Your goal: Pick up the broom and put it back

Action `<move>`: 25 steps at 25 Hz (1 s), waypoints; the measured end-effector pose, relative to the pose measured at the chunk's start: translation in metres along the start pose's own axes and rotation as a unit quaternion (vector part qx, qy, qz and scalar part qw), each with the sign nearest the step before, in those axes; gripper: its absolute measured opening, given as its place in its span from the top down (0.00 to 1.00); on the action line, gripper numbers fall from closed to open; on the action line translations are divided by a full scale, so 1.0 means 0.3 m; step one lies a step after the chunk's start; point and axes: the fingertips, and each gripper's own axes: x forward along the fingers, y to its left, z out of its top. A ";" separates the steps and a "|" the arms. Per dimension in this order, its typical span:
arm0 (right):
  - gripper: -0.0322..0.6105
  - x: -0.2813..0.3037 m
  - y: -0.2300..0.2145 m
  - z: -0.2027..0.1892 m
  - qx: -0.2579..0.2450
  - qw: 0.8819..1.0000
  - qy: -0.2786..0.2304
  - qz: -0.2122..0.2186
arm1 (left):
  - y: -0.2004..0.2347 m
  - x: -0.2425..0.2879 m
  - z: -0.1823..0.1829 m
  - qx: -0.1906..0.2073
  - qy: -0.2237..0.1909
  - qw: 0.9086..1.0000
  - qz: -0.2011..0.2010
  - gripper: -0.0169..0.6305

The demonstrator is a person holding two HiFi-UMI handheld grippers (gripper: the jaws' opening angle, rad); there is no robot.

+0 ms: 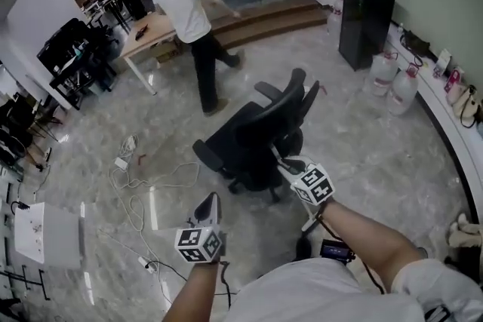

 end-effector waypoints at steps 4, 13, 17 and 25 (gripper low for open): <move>0.87 -0.068 0.276 0.202 -0.006 0.999 -0.044 -0.004 | 0.064 -0.185 0.098 0.016 -0.023 0.999 -0.018 0.97; 0.94 -0.075 1.010 0.612 -0.040 0.991 -0.123 0.040 | 0.239 -0.603 0.264 0.020 -0.071 0.997 -0.007 0.97; 0.95 -0.035 1.187 0.650 -0.018 0.991 -0.119 0.052 | 0.296 -0.691 0.278 0.022 -0.064 0.997 0.025 0.97; 0.95 0.028 1.349 0.758 -0.018 0.989 -0.134 0.052 | 0.376 -0.761 0.328 0.019 -0.077 0.995 0.065 0.97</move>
